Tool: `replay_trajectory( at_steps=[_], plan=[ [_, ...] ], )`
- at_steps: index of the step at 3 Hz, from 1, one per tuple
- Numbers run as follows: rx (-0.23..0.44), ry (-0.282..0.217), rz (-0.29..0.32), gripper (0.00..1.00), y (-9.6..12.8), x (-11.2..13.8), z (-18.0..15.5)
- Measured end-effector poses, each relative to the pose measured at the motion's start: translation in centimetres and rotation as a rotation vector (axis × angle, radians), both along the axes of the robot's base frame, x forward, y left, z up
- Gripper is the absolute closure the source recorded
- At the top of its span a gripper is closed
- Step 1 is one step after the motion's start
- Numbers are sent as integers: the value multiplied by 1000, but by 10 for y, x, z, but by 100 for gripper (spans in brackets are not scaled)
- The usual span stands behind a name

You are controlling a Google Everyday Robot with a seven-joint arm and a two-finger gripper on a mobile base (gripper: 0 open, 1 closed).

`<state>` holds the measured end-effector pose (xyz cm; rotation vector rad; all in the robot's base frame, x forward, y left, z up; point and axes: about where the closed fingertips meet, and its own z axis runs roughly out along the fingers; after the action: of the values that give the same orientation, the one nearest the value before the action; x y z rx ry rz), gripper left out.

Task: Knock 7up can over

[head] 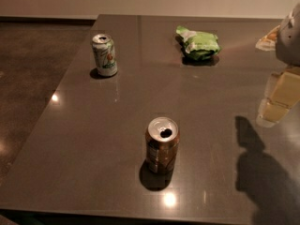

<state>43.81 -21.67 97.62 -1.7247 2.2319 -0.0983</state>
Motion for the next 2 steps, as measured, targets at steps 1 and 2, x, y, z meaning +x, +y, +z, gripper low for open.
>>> replay_trajectory(
  at_steps=[1,2],
  plan=[
    [8,-9,7,0,5,3,2],
    [75,-39,22,0,21,20,7]
  ],
)
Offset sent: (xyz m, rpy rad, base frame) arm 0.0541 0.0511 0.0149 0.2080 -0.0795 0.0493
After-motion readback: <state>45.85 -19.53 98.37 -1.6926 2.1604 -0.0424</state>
